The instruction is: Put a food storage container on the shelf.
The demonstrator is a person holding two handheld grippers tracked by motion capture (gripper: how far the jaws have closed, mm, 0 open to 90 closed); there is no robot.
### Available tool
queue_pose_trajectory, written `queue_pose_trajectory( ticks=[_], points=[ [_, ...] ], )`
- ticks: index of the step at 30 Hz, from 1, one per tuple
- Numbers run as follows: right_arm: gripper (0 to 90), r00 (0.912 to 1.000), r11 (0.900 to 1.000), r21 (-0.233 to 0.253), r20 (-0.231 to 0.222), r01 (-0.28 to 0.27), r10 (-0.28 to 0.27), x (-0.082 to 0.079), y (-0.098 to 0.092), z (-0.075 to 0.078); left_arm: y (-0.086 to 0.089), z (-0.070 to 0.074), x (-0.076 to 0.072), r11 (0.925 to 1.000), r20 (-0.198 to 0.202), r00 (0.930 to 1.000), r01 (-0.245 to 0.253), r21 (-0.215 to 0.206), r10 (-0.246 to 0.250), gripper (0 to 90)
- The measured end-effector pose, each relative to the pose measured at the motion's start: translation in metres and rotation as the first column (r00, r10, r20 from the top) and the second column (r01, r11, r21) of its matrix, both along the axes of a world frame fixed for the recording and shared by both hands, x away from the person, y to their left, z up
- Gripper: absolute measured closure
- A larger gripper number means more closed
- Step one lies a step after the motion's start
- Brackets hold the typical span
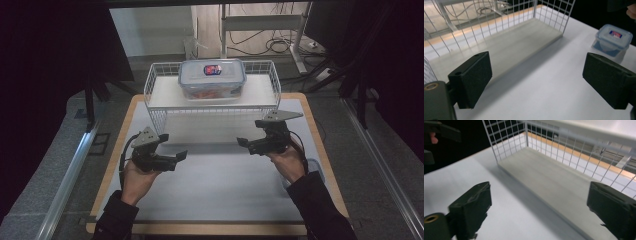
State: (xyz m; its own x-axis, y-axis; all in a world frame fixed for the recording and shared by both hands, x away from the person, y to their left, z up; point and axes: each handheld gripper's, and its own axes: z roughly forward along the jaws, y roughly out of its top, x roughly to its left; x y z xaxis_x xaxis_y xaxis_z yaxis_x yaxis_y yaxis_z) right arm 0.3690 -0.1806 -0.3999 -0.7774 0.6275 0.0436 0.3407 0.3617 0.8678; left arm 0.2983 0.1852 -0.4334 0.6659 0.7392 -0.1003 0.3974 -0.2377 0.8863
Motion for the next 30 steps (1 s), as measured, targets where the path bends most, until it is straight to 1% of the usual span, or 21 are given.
queue_pose_trajectory(
  ticks=[3,4,5,6,7,8,9,11,12,13,14,15,16,17,19,21,22,24,26,29,30],
  points=[
    [3.7,0.9999,1.000,-0.011,-0.003,-0.010,0.010,-0.002,-0.001,-0.004,0.000,-0.005,-0.006,0.9999,0.008,1.0000,-0.002,0.016,0.002,6.1],
    [3.4,0.9999,1.000,-0.005,-0.006,-0.011,0.011,-0.006,-0.003,-0.009,-0.001,-0.008,-0.010,0.9998,0.013,0.9999,0.003,0.020,-0.003,5.4],
    [3.4,0.9999,1.000,-0.005,-0.006,-0.011,0.011,-0.006,-0.003,-0.009,-0.001,-0.008,-0.010,0.9998,0.013,0.9999,0.003,0.020,-0.003,4.9],
    [3.3,0.9998,1.000,-0.001,-0.014,-0.011,0.011,-0.010,-0.004,-0.015,-0.002,-0.011,-0.014,0.9995,0.022,0.9998,0.004,0.032,-0.004,4.2],
    [3.4,0.9998,1.000,-0.005,-0.018,-0.010,0.010,-0.012,-0.006,-0.018,-0.003,-0.016,-0.020,0.9980,0.041,0.9992,-0.003,0.064,0.000,4.0],
    [3.5,0.9997,1.000,-0.003,-0.021,-0.008,0.008,-0.014,-0.006,-0.020,-0.003,-0.019,-0.022,0.9967,0.048,0.9988,-0.009,0.080,0.005,4.0],
    [3.5,0.9997,1.000,-0.003,-0.021,-0.008,0.008,-0.014,-0.006,-0.020,-0.003,-0.019,-0.022,0.9967,0.048,0.9988,-0.009,0.080,0.005,3.8],
    [3.6,0.9994,1.000,-0.003,-0.032,-0.009,0.009,-0.020,-0.009,-0.027,-0.003,-0.025,-0.028,0.9944,0.058,0.9981,-0.026,0.103,0.020,3.8],
    [3.6,0.9993,1.000,-0.008,-0.037,-0.009,0.009,-0.026,-0.011,-0.032,-0.003,-0.031,-0.031,0.9933,0.055,0.9981,-0.035,0.110,0.029,3.3],
    [3.6,0.9993,1.000,-0.008,-0.037,-0.009,0.009,-0.026,-0.011,-0.032,-0.003,-0.031,-0.031,0.9933,0.055,0.9981,-0.035,0.110,0.029,2.8],
    [3.6,0.9996,1.000,-0.012,-0.029,-0.004,0.003,-0.032,-0.013,-0.037,-0.002,-0.035,-0.032,0.9928,0.050,0.9982,-0.038,0.114,0.033,2.5],
    [3.6,0.9996,1.000,-0.012,-0.029,-0.004,0.003,-0.032,-0.013,-0.037,-0.002,-0.037,-0.034,0.9924,0.049,0.9981,-0.042,0.116,0.036,2.5],
    [3.6,0.9997,1.000,-0.012,-0.023,-0.001,0.001,-0.039,-0.015,-0.042,0.000,-0.044,-0.036,0.9913,0.048,0.9977,-0.054,0.120,0.049,1.9],
    [3.6,0.9997,1.000,-0.012,-0.023,-0.001,0.001,-0.039,-0.015,-0.042,0.000,-0.044,-0.036,0.9913,0.048,0.9977,-0.054,0.120,0.049,1.4],
    [3.6,0.9995,1.000,-0.005,-0.030,-0.002,0.002,-0.047,-0.018,-0.049,0.002,-0.054,-0.040,0.9909,0.027,0.9981,-0.058,0.121,0.055,1.0],
    [3.6,0.9995,1.000,-0.007,-0.032,-0.002,0.002,-0.049,-0.020,-0.052,0.003,-0.057,-0.042,0.9908,0.021,0.9982,-0.059,0.122,0.057,0.5],
    [3.7,0.9995,1.000,-0.017,-0.032,0.004,-0.005,-0.055,-0.024,-0.057,0.003,-0.060,-0.044,0.9908,0.017,0.9983,-0.057,0.123,0.055,0.4],
    [3.7,0.9996,1.000,-0.026,-0.027,0.009,-0.010,-0.059,-0.029,-0.062,0.002,-0.068,-0.048,0.9915,0.009,0.9992,-0.040,0.124,0.039,0.3],
    [3.7,0.9995,0.999,-0.033,-0.028,0.016,-0.017,-0.062,-0.032,-0.066,0.000,-0.071,-0.051,0.9898,0.006,0.9996,-0.028,0.140,0.027,0.0],
    [3.7,0.9985,0.998,-0.049,-0.049,0.024,-0.026,-0.065,-0.036,-0.073,-0.003,-0.073,-0.052,0.9851,0.020,0.9996,-0.023,0.171,0.020,0.0],
    [3.7,0.9984,0.998,-0.058,-0.048,0.027,-0.029,-0.065,-0.037,-0.075,-0.003,-0.073,-0.052,0.9850,0.027,0.9995,-0.023,0.171,0.019,0.0]
  ],
)
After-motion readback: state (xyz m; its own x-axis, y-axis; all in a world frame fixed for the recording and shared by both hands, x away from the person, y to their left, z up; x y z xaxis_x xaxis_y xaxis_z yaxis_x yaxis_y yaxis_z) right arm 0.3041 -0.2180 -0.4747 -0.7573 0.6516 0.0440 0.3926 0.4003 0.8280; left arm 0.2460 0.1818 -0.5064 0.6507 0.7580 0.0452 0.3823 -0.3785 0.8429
